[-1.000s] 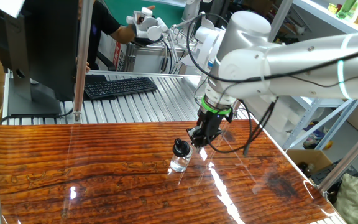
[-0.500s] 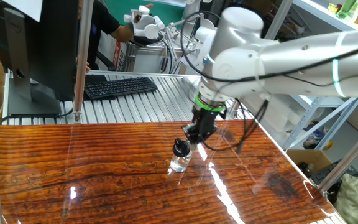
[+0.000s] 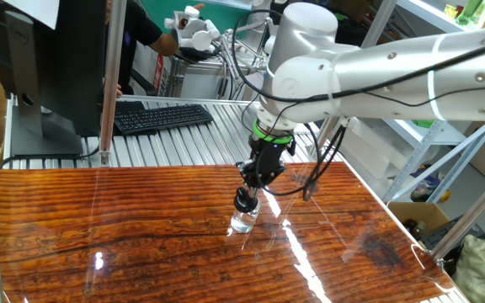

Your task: Screw the lid onto the jar

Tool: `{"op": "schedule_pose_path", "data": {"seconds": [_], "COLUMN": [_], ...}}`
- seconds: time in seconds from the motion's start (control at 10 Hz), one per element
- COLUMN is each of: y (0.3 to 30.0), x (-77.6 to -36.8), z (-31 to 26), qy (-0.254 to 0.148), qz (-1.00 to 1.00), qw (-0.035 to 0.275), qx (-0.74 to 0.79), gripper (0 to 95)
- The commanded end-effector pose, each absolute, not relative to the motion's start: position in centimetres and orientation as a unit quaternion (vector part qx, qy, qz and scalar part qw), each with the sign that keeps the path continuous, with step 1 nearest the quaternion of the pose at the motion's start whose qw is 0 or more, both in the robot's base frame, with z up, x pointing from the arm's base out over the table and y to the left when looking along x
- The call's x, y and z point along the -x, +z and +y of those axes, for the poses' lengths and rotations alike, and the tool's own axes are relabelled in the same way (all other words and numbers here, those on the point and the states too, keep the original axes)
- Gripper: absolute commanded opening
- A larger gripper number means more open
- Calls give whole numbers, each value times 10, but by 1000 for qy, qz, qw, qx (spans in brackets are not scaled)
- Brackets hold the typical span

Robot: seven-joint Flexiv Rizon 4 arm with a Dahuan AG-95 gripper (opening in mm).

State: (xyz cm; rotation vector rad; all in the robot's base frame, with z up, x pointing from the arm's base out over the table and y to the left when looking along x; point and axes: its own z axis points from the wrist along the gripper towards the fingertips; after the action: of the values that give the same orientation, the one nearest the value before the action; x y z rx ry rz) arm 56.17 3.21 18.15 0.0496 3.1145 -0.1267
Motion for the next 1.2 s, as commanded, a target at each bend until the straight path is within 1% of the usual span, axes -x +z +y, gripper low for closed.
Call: {"op": "schedule_pose_path", "data": {"seconds": [0.1,0.5,0.7,1.0,1.2], "y": [182,186,185,183,180], "x": [-568,-581,-587,-599,-603], "z": [34,37,36,33,33], "qy": [-49,-83,-89,-112,-114], "qz": [998,996,995,992,992], "qw": [12,11,12,11,12], "qx": [-30,-42,-46,-53,-57], "gripper": [0,0,0,0,0]}}
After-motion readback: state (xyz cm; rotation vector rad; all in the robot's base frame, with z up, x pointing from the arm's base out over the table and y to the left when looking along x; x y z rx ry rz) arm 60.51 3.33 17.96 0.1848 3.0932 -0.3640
